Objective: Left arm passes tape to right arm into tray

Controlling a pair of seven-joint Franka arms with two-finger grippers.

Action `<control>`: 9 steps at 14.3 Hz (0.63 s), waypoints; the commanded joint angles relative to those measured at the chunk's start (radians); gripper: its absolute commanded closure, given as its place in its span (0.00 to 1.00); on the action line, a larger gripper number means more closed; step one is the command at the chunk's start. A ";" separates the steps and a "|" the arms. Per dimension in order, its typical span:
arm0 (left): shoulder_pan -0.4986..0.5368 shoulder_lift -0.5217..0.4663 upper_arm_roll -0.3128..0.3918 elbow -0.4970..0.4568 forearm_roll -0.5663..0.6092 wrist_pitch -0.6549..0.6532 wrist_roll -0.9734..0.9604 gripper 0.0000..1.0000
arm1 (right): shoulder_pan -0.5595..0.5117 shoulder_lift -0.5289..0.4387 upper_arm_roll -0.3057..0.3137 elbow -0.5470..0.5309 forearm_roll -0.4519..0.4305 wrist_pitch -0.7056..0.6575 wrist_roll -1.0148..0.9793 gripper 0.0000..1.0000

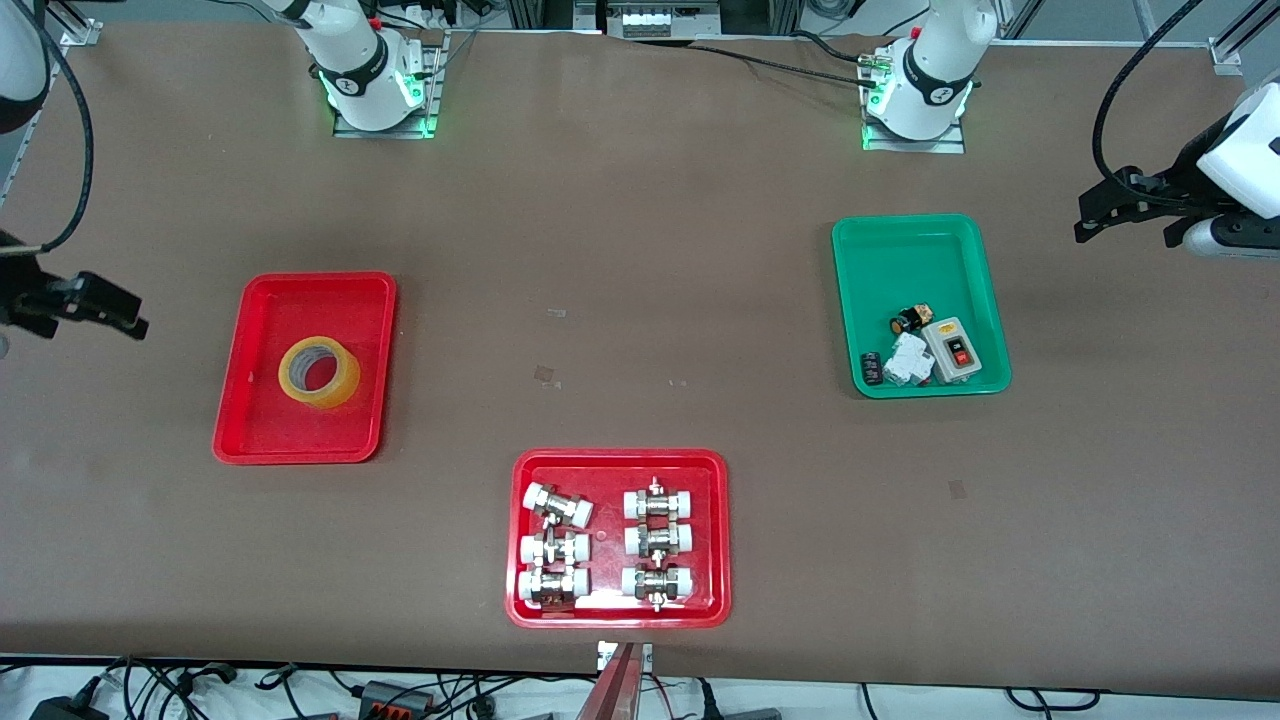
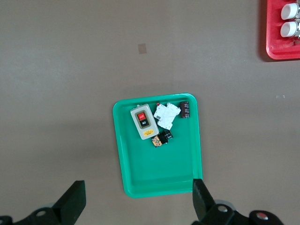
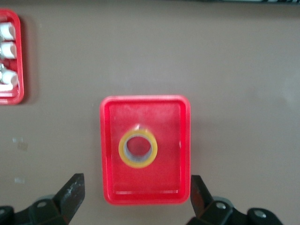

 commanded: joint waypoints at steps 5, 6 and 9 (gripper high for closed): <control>0.004 0.013 -0.003 0.031 0.009 -0.016 0.017 0.00 | -0.009 -0.149 0.003 -0.196 0.002 0.023 0.000 0.00; 0.004 0.013 -0.004 0.031 0.009 -0.018 0.017 0.00 | -0.009 -0.151 0.003 -0.199 0.002 0.015 0.000 0.00; 0.003 0.013 -0.004 0.031 0.009 -0.018 0.017 0.00 | -0.009 -0.156 0.003 -0.194 0.005 0.014 0.003 0.00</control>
